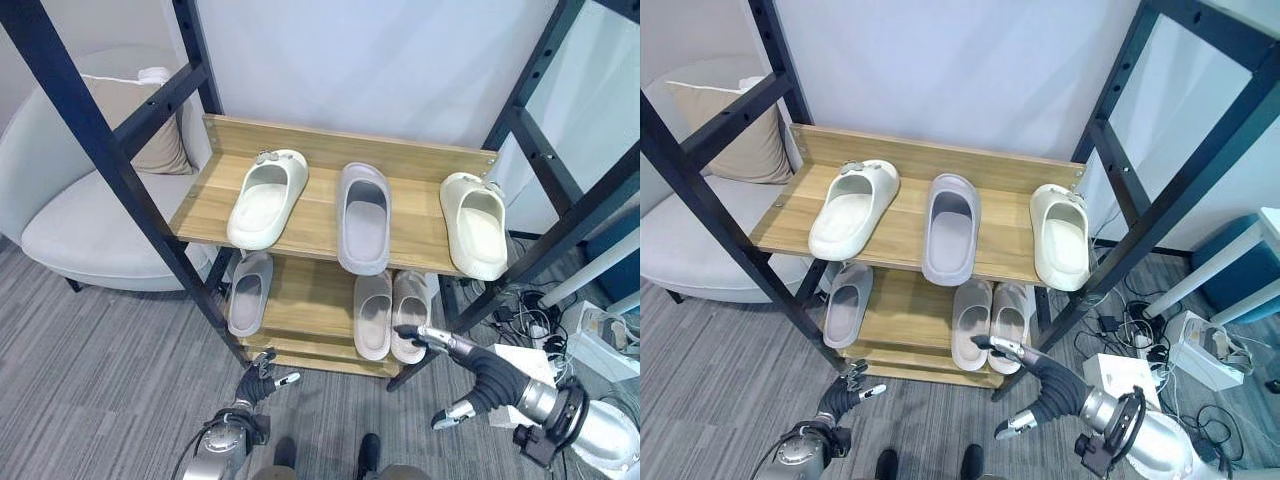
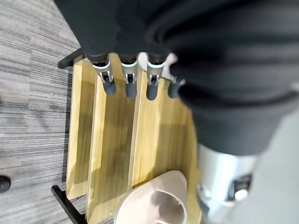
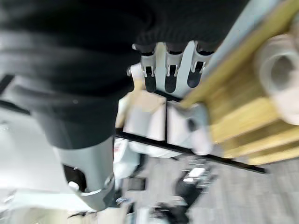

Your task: Arrange the slippers neatly on the shoe rack.

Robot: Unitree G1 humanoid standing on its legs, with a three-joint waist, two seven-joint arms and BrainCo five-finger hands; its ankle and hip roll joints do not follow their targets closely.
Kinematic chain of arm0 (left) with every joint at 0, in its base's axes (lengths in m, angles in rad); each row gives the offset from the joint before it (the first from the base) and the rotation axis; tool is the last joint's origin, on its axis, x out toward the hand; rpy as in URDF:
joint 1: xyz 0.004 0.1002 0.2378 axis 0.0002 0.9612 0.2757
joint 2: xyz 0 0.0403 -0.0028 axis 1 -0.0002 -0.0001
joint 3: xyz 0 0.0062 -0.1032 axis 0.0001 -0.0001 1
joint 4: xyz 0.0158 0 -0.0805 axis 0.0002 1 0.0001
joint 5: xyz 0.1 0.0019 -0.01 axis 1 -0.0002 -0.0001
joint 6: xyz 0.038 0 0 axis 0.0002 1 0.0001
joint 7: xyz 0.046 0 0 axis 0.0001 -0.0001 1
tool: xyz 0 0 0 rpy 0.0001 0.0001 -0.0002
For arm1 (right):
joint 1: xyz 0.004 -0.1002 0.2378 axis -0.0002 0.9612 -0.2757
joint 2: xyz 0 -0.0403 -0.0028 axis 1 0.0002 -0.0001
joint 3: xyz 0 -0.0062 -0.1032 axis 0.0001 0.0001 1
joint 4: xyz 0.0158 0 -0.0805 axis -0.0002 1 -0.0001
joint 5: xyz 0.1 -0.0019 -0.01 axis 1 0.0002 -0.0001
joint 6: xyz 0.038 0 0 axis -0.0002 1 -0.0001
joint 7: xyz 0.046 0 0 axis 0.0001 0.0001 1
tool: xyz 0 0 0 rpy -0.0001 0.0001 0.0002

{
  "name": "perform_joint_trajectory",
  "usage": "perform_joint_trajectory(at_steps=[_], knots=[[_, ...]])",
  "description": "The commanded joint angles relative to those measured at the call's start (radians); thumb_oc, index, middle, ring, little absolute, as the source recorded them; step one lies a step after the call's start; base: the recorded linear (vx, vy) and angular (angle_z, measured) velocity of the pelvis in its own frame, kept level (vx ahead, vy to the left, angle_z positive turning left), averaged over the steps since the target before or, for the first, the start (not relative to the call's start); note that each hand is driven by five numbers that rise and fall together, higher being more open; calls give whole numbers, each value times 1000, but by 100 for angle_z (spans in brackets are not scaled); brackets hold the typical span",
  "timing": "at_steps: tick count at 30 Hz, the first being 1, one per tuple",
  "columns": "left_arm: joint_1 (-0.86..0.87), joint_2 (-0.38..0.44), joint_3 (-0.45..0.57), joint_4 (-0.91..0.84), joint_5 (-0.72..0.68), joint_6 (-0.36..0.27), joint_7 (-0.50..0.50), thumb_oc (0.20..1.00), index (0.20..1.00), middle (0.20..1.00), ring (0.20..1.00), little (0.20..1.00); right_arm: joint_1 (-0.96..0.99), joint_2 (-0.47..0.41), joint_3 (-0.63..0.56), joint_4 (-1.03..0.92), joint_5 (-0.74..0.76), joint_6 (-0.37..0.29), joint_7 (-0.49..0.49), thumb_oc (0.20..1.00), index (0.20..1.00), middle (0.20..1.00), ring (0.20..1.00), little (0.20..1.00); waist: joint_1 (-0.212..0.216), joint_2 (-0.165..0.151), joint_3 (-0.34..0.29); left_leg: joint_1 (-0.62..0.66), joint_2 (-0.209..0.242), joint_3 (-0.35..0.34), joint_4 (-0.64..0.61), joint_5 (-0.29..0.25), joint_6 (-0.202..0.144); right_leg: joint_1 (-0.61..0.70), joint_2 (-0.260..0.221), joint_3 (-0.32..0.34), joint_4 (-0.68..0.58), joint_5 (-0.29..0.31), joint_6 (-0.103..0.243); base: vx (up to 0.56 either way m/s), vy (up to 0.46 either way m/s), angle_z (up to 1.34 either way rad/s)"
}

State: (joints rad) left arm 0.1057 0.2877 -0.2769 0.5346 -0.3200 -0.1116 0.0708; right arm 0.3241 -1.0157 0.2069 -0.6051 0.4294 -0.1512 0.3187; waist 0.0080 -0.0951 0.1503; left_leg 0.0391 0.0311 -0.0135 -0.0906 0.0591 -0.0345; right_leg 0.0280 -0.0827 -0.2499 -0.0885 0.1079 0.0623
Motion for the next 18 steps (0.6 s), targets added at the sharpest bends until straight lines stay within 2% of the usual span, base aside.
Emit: perform_joint_trajectory(at_steps=[1, 2, 4, 5, 7, 10, 11, 15, 18], knots=[[-61, 5, -8, 43, 33, -46, 8, 1000, 1000, 1000, 1000, 1000, -121, -117, -1, -108, 133, -81, -35, 1000, 1000, 1000, 1000, 1000, 19, -6, -21, 21, 5, 25, 3, -46, -33, 71, -46, -13, 1, -83, 82, -18, 21, -5], [-56, 4, -9, 44, 29, -48, 8, 1000, 1000, 1000, 1000, 1000, -171, -150, -25, -126, 130, -98, -58, 1000, 1000, 1000, 1000, 1000, 20, -6, -27, 20, 5, 27, 3, -45, -33, 70, -46, -13, 1, -82, 82, 0, 0, 0], [-54, 2, -10, 47, 25, -49, 11, 1000, 1000, 1000, 1000, 1000, -212, -157, -45, -136, 136, -113, -87, 1000, 1000, 1000, 1000, 1000, 19, -7, -30, 19, 5, 28, 3, -45, -33, 68, -45, -13, 1, -81, 83, 0, 0, 0], [-48, -3, -11, 47, 7, -51, 16, 1000, 1000, 1000, 1000, 1000, -325, -120, -104, -139, 117, -142, -155, 1000, 1000, 1000, 1000, 1000, 18, -5, -37, 20, 6, 31, 3, -46, -32, 66, -45, -10, 1, -79, 84, 0, 0, 0], [-44, -12, -14, 43, -18, -57, 26, 1000, 1000, 1000, 1000, 1000, -455, -18, -154, -97, 22, -158, -242, 1000, 1000, 1000, 1000, 1000, 21, 1, -42, 21, 5, 33, 3, -50, -29, 64, -47, -6, 1, -77, 86, 7, 40, -5], [-43, -22, -36, 20, -43, -56, 29, 1000, 1000, 1000, 1000, 1000, -594, 135, -120, -15, -97, -153, -322, 1000, 1000, 1000, 1000, 1000, 34, 10, -42, 24, 1, 32, 3, -53, -25, 66, -48, -8, 1, -75, 86, -4, 36, -9], [-41, -24, -38, 17, -47, -57, 30, 1000, 1000, 1000, 1000, 1000, -636, 183, -102, 29, -179, -144, -362, 1000, 1000, 1000, 1000, 1000, 43, 11, -41, 25, -1, 30, 3, -55, -24, 68, -49, -9, 1, -75, 87, 0, 0, 0], [-37, -14, -44, 11, -45, -53, 31, 1000, 1000, 1000, 1000, 1000, -766, 290, -37, 209, -452, -95, -488, 1000, 1000, 1000, 1000, 1000, 80, 11, -28, 27, -7, 18, 3, -58, -17, 77, -54, -18, 1, -75, 88, 5, 9, 2], [-28, -6, -46, 15, -41, -46, 28, 1000, 1000, 1000, 1000, 1000, -791, 327, -7, 325, -554, -56, -530, 1000, 1000, 1000, 1000, 1000, 109, 7, -18, 26, -9, 6, 3, -58, -15, 83, -56, -32, 1, -78, 87, 26, 11, 7]])
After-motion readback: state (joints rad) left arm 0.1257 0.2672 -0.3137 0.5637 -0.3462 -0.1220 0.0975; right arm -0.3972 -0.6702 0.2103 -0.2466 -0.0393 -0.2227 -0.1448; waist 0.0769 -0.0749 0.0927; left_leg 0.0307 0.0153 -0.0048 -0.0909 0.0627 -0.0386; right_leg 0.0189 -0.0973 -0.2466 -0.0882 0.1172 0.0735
